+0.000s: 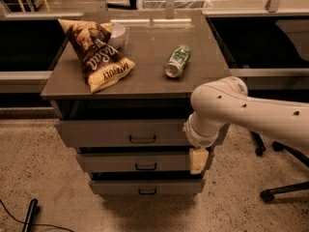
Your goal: Close top drawer
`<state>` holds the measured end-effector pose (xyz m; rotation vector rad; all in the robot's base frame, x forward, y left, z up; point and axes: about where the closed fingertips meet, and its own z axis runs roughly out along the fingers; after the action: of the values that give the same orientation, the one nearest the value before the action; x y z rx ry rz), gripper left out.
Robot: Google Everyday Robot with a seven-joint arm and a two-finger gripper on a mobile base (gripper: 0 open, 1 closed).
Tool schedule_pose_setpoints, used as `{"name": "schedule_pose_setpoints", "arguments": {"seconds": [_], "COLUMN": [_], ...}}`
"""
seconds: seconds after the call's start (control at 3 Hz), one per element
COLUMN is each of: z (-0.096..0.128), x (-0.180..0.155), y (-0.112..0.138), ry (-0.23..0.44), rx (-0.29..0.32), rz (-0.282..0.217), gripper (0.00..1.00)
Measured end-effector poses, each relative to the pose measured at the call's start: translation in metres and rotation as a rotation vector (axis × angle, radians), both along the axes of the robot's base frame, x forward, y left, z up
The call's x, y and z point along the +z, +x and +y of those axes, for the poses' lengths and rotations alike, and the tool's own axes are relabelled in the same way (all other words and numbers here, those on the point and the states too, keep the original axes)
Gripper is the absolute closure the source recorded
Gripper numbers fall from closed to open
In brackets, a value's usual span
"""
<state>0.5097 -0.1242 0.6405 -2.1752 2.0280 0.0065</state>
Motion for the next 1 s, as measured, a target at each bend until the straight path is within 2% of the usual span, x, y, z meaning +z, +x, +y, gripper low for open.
{"name": "schedule_pose_setpoints", "arguments": {"seconds": [0.33, 0.67, 1.0], "z": [0.0, 0.0, 0.001], "x": [0.0, 0.0, 0.015], "y": [0.0, 0.0, -0.021], "ry": [0.0, 0.0, 0.018], "rx": [0.0, 0.0, 0.045], "rz": [0.0, 0.0, -0.016], "gripper": [0.0, 0.0, 0.0]}}
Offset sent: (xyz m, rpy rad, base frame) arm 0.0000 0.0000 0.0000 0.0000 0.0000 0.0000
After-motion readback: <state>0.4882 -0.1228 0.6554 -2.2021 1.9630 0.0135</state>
